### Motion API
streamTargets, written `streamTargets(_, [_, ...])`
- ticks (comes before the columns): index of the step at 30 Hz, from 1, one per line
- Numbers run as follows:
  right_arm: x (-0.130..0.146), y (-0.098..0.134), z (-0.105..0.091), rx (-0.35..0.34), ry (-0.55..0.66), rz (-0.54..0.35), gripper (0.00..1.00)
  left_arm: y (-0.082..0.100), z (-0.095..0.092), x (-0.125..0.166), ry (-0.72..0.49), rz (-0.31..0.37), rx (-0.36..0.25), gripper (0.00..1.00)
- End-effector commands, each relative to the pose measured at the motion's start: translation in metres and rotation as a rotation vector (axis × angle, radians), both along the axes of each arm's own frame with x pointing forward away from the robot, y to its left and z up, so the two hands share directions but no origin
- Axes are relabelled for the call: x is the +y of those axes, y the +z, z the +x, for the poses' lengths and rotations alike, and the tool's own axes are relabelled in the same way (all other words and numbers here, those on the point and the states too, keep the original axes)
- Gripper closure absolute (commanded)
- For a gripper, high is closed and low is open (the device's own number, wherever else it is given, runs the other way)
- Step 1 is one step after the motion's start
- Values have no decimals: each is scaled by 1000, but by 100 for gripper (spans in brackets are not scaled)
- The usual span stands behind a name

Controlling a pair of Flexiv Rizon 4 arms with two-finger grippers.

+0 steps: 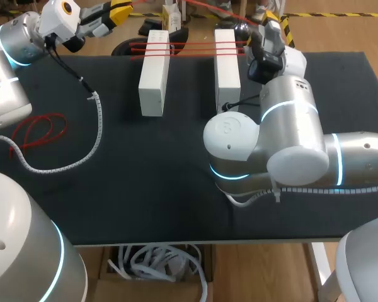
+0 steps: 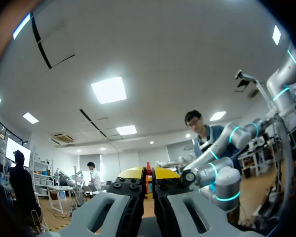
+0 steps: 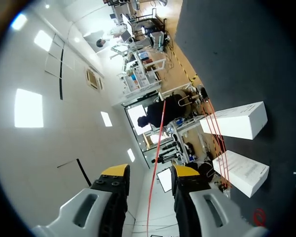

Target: Grab the tape and strap the tape.

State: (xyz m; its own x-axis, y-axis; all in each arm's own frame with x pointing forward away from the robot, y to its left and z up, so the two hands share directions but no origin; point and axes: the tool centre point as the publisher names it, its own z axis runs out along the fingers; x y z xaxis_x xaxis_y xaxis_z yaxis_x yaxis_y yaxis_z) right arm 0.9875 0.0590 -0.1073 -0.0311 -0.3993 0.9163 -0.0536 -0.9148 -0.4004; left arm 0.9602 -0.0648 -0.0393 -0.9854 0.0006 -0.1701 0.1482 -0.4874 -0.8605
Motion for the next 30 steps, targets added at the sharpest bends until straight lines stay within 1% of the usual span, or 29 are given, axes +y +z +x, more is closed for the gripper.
streamTargets(1, [-1, 3, 1, 4, -4, -1, 64, -1, 1, 0, -1, -2, -2, 100])
streamTargets(9, [0, 7, 0, -3, -4, 7, 71, -1, 1, 0, -1, -2, -2, 100])
streamTargets(23, [1, 8, -4, 2, 1, 19, 75, -1, 1, 0, -1, -2, -2, 100])
streamTargets(28, [2, 7, -6, 5, 1, 23, 80, -1, 1, 0, -1, -2, -2, 100])
streamTargets(30, [2, 7, -7, 6, 1, 24, 80, -1, 1, 0, -1, -2, -2, 100])
